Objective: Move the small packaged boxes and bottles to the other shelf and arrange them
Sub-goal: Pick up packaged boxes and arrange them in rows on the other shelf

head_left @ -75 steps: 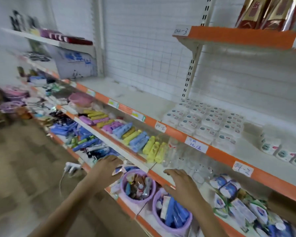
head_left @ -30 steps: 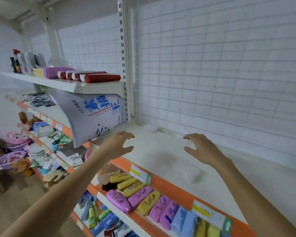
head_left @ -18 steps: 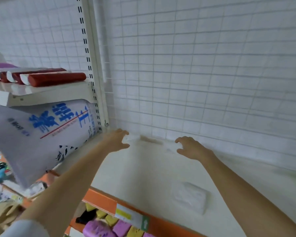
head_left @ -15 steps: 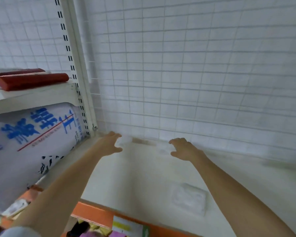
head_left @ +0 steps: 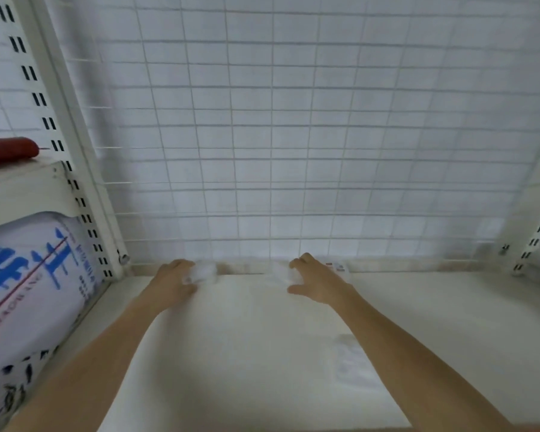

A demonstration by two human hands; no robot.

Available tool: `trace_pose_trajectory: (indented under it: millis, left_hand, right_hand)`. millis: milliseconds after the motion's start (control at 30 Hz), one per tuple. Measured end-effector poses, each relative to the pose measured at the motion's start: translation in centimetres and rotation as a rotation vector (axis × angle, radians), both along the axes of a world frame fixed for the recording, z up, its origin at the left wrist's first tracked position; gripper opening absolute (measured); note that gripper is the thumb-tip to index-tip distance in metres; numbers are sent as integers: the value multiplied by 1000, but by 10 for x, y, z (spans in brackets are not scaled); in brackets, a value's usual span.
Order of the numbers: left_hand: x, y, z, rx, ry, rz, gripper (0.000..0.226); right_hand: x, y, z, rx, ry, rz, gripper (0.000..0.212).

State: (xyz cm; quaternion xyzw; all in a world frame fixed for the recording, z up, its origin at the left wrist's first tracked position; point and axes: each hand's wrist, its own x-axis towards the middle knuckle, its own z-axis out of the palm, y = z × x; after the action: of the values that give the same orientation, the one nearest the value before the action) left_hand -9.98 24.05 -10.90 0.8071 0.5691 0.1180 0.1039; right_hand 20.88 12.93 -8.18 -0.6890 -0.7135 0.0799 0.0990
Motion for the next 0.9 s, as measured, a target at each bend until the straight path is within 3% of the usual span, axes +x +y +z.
trace_pose_trajectory:
  millis: [100, 200, 267, 400, 600, 733, 833, 900]
  left_hand:
    - [-4, -4, -2, 117, 18, -101, 48]
    - [-7, -15, 9, 170, -70, -195, 39]
    - [-6, -19, 16, 139, -193, -203, 44]
    - [8, -36, 26, -103, -447, -190, 17]
    - [16, -54, 21, -260, -525, -216, 22]
    - [11, -63, 19, -390, -660, -199, 20]
    - [6, -66, 16, -380, -514, -260, 50]
    - [6, -66, 11, -285, -407, -282, 57]
  right_hand:
    - [-5, -7, -5, 46, 13, -4, 56]
    - [-10, -16, -5, 147, 144, -4, 42]
    - [-12, -21, -5, 191, 331, -34, 27]
    - [-12, -29, 1, 99, 805, -172, 23]
    - [-14, -40, 3, 20, 727, -221, 40]
    - [-12, -47, 4, -94, 679, -202, 36]
    - [-10, -49, 2, -198, 505, -124, 69]
    - [-12, -49, 1, -194, 449, -105, 79]
